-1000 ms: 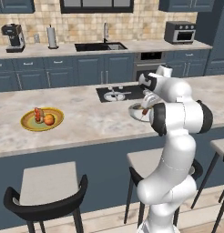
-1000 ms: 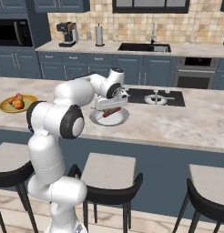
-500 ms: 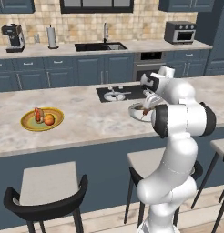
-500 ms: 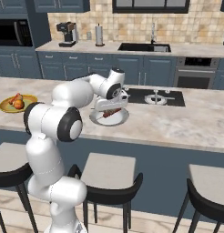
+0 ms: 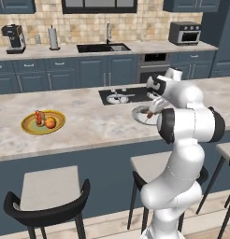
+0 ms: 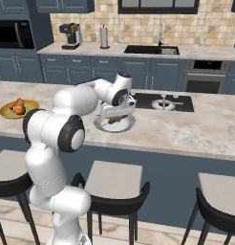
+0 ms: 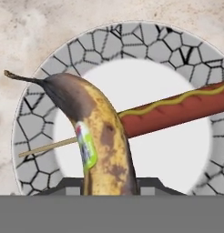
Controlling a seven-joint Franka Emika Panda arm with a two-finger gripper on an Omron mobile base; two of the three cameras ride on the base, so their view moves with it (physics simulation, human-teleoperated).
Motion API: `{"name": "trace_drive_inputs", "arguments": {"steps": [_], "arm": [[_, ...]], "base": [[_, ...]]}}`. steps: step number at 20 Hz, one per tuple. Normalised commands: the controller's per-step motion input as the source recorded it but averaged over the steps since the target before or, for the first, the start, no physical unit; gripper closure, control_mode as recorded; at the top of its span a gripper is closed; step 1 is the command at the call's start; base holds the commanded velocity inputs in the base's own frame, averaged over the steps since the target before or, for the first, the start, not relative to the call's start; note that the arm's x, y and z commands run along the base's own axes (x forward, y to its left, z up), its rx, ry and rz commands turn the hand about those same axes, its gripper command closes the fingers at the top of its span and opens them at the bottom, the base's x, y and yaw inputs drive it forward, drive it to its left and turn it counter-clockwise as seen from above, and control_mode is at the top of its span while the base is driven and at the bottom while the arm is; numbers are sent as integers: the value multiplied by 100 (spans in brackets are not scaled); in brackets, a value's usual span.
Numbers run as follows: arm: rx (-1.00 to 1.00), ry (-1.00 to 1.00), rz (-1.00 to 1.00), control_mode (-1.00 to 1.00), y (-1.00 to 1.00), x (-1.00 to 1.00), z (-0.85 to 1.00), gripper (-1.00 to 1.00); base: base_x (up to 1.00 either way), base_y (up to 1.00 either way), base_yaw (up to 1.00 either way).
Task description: Pick up the peach and banana from the fridge and place one fruit on each plate on the dining counter.
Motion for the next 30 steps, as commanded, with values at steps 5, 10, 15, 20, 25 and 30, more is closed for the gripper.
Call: {"name": "trace_drive_inputs", "arguments": {"steps": [5, 10, 15, 20, 25, 30], "arm": [[0, 0, 0, -100, -15, 0, -8, -100], [0, 0, 0, -100, -14, -5, -4, -100], [0, -2, 0, -100, -5, -33, 18, -100], [0, -9, 0, -100, 0, -42, 73, -100], [0, -2, -1, -100, 0, -52, 66, -100], [0, 0, -9, -100, 9, -67, 41, -100]], "base": [[0, 0, 0], [0, 0, 0], [0, 0, 0], [0, 0, 0], [0, 0, 0], [0, 0, 0]]}}
